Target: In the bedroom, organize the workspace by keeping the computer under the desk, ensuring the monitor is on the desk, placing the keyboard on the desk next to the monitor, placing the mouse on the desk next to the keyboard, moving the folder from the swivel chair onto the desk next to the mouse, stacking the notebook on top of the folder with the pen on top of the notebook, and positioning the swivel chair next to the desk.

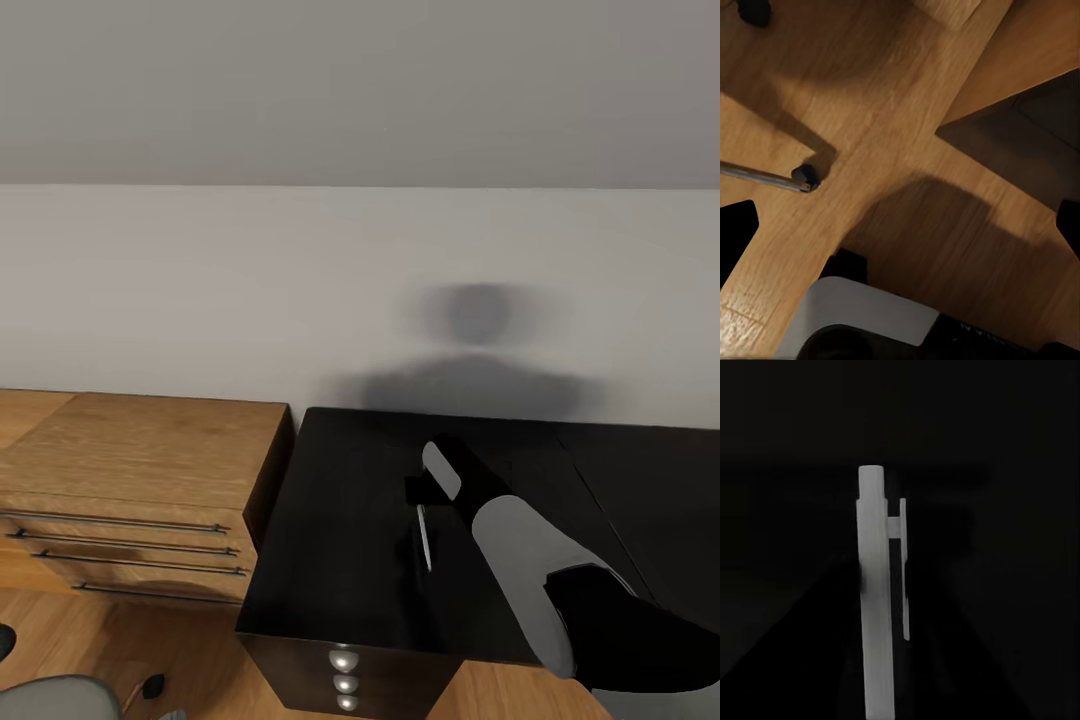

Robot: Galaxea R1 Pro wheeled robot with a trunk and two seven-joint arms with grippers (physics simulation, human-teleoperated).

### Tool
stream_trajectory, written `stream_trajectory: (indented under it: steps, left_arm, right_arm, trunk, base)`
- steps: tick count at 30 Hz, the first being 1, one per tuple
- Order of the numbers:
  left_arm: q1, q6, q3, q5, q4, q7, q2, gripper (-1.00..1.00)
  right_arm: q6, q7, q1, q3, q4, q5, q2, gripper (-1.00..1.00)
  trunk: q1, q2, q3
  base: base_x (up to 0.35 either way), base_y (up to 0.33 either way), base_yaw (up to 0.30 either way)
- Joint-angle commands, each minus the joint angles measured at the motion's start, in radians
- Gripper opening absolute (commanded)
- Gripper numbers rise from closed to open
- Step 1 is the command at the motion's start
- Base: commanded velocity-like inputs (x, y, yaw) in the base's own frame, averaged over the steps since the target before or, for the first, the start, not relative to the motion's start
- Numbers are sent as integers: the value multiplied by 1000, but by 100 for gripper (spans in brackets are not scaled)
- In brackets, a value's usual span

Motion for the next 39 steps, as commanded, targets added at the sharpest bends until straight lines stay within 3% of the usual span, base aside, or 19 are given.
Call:
stream_trajectory:
  steps: [1, 5, 11, 17, 26, 39]
  left_arm:
    - [0, 7, 3, 8, 0, -5, -1, 100]
    - [0, -3, 3, 8, 7, -5, -3, 100]
    - [-1, -38, 3, 8, 28, -5, -5, 100]
    - [-1, -79, 3, 7, 35, -2, -6, 100]
    - [0, -105, 4, 7, 53, 0, -6, 100]
    - [-1, -108, 3, 8, 92, -2, -5, 100]
  right_arm:
    - [3, -8, -1, 6, -3, -13, -3, -100]
    - [12, -7, -1, -4, -21, -12, -11, -100]
    - [36, -7, -1, -73, -98, -12, -18, -100]
    - [42, -7, -1, -101, -159, -13, -27, -100]
    - [42, -10, -1, -106, -180, -9, -30, -100]
    - [30, -13, 2, -107, -186, -2, -37, -100]
  trunk:
    - [-4, 7, 2]
    - [-19, 35, 15]
    - [-42, 77, 34]
    - [-65, 119, 52]
    - [-100, 182, 81]
    - [-100, 182, 81]
  base:
    - [0, 0, 0]
    - [0, 0, 0]
    - [0, 0, 0]
    - [0, 0, 0]
    - [0, 0, -1]
    - [0, 0, -175]
